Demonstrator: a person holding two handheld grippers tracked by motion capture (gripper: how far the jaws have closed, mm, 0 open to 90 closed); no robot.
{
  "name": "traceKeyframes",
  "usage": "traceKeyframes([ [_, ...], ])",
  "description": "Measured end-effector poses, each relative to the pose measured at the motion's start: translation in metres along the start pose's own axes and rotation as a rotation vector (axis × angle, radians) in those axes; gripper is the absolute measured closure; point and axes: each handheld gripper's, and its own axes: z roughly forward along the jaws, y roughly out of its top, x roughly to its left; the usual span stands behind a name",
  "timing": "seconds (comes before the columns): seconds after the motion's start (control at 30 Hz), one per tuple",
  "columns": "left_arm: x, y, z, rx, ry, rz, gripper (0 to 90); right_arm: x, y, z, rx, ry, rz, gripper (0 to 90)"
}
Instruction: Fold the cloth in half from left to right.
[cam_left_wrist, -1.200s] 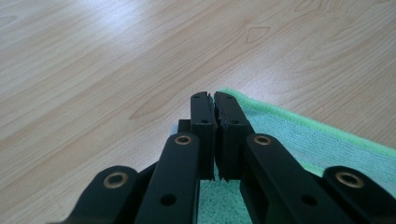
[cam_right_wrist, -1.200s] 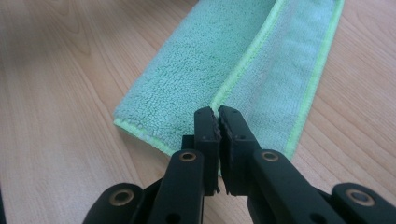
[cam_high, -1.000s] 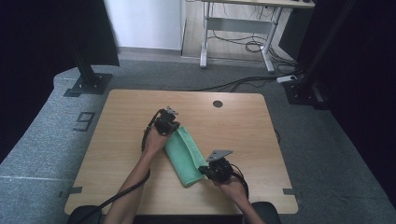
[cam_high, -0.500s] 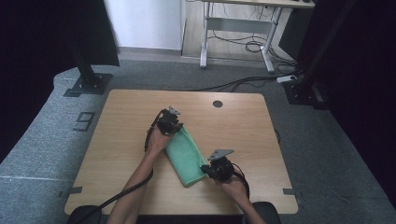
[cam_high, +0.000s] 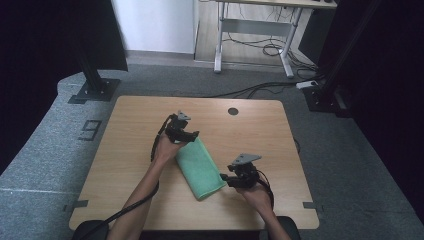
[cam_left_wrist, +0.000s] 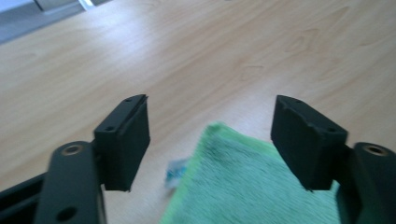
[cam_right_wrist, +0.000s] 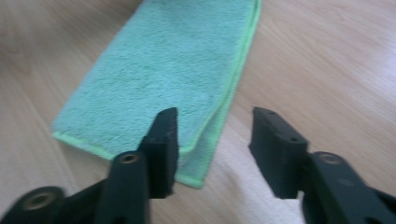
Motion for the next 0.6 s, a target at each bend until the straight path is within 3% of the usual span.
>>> traceKeyframes([
  [0.1,-0.001,-0.007,-0.006,0.001,-0.015,-0.019,21.4,-0.004,0.001,0.003,0.007,-0.020,0.004,40.0],
  [0.23,-0.004,-0.019,-0.014,0.019,0.002,-0.013,14.7,-0.007,0.003,0.014,0.008,-0.006,-0.001,30.9],
  [0.37,-0.009,-0.032,-0.025,0.025,0.007,0.002,14.3,-0.008,0.005,0.020,0.019,-0.003,-0.022,29.4],
  [0.5,-0.015,-0.050,-0.036,0.023,0.018,0.006,14.3,-0.009,0.005,0.030,0.072,-0.018,-0.067,29.3],
  [0.6,-0.019,-0.062,-0.042,0.028,0.033,0.011,14.2,-0.010,0.003,0.032,0.087,-0.025,-0.070,29.3],
])
